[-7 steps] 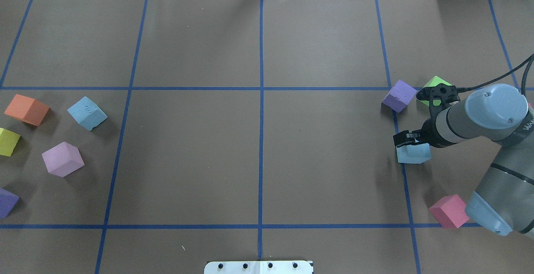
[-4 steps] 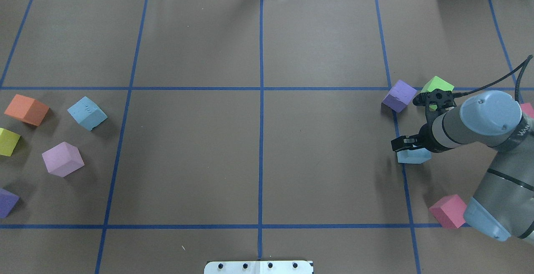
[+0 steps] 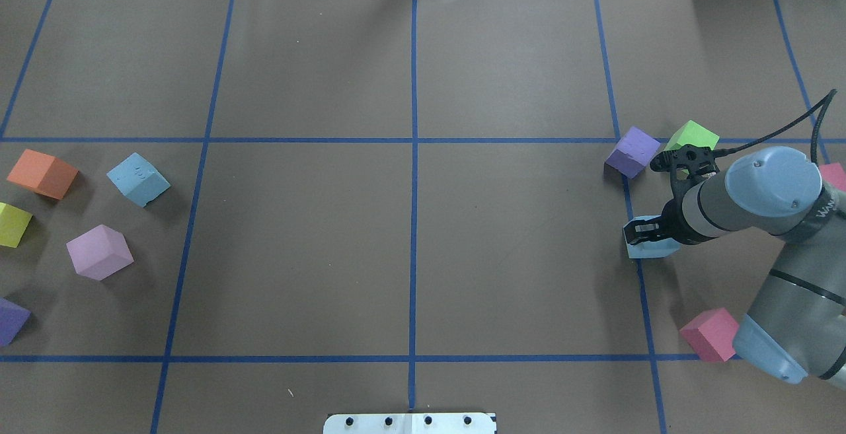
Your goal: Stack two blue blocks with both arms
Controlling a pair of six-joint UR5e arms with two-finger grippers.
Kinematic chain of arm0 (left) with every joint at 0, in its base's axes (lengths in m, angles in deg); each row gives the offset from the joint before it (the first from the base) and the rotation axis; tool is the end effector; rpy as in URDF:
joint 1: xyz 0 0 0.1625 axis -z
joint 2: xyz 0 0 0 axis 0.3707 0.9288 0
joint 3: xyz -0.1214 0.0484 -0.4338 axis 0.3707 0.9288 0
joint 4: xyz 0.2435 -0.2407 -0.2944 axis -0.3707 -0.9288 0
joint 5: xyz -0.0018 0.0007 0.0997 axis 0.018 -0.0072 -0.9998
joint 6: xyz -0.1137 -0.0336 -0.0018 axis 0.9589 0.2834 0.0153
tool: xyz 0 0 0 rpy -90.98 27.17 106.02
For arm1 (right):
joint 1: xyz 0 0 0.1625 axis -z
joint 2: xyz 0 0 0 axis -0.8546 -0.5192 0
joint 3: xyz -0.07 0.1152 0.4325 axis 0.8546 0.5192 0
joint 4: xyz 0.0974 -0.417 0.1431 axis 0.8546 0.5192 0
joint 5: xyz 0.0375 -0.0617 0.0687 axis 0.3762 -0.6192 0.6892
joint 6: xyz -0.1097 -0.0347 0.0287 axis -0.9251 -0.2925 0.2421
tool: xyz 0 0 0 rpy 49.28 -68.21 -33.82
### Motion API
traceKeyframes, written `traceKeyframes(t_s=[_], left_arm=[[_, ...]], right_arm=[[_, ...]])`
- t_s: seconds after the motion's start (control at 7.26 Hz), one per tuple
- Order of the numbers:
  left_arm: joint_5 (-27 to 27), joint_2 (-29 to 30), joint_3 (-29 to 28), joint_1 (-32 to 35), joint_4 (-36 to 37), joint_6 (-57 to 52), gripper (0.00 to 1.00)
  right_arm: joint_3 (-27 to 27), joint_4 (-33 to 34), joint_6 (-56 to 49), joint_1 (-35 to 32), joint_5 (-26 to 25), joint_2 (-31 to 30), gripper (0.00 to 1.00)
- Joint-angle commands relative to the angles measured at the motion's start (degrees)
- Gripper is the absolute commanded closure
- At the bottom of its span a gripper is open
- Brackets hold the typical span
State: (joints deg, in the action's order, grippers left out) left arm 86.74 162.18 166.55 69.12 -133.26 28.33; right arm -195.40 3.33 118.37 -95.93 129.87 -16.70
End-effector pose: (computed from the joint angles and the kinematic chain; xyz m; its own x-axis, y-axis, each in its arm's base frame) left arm -0.0526 -0.5261 0.5859 0.6636 0.0996 -0.7414 0.0364 0.9856 0.1649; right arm -0.3922 -0.4133 0.5055 0.7335 -0.0972 0.6727 0.0175 0.9921 0.1243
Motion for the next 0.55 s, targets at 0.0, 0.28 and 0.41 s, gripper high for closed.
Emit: traceKeyframes(t_s=[0.0,0.28,0.41], left_arm=[[0.00,0.00,0.10,0.00,0.00,0.00,0.00],[0.00,0.00,0.36,0.09,0.00,0.00,0.00],[0.09,0.00,0.45,0.09,0.08,0.09,0.00]], right_arm=[[-1.16,0.12,-0.18,-0.49,0.83,0.44,0.47],[-3.18,1.00,0.09,-5.22,7.22,2.36,0.47],[-3.19,5.61,1.04,-4.80,6.90,6.82,0.48]])
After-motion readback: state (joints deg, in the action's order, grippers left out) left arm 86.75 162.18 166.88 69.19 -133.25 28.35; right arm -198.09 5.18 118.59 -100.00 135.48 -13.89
